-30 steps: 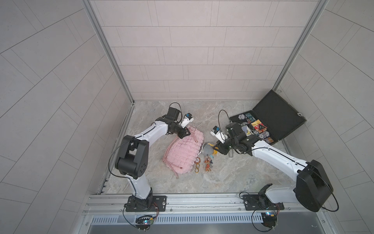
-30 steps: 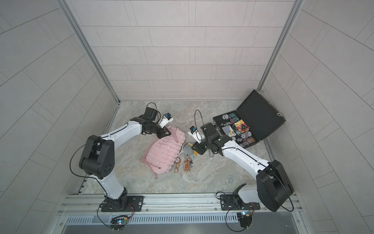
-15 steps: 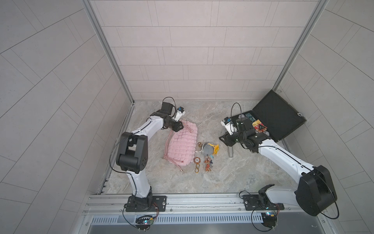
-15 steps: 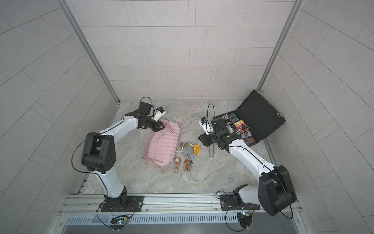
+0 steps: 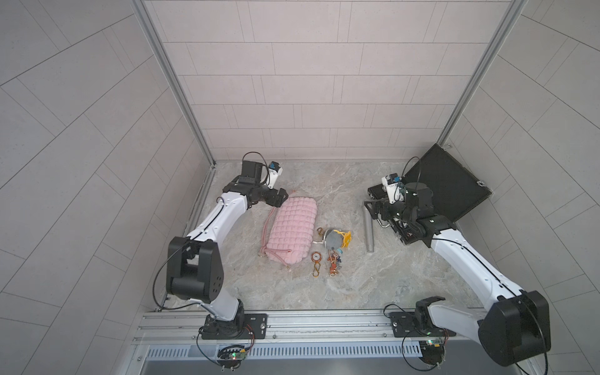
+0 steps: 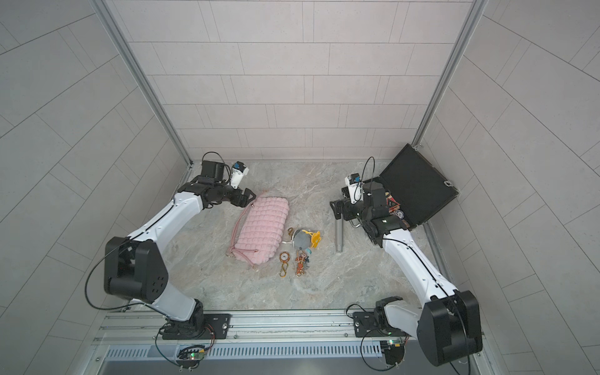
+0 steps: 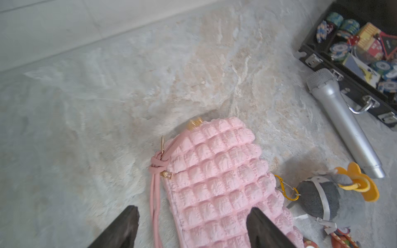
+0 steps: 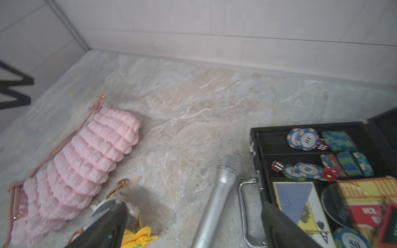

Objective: Remove the decoration from the bag
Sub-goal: Place the bag at the center of the board, then reset both arms

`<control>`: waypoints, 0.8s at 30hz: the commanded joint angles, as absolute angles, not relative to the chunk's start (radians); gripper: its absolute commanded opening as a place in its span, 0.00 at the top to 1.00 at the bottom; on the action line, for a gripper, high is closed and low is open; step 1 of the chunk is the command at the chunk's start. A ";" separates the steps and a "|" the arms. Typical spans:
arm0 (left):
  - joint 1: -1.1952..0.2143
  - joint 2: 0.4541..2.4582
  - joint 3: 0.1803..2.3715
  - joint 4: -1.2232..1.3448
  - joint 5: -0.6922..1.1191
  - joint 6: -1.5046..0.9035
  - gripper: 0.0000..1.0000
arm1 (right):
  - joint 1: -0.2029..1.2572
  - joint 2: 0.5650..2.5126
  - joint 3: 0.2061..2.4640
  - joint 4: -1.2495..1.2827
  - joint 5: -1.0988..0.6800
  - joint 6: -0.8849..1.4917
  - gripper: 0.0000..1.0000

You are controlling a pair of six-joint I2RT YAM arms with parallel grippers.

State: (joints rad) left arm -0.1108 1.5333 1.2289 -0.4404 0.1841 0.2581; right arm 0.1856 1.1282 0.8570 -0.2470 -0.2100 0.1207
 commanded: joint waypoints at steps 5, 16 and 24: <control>-0.054 1.420 0.972 -0.119 -0.073 0.041 0.00 | 0.102 1.061 0.685 -0.029 -0.019 0.156 0.00; -0.017 1.382 0.642 0.353 -0.207 -0.142 0.00 | 0.064 1.214 0.453 0.401 0.194 0.163 0.00; 0.034 1.334 0.547 0.427 -0.228 -0.161 0.00 | 0.016 1.368 0.422 0.629 0.145 0.114 0.00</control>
State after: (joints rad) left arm 0.0177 1.3598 0.5812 0.3653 -0.2031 -0.1345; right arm 0.0269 1.3453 0.4255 0.4969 0.1566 0.1394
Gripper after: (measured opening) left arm 0.998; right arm 0.998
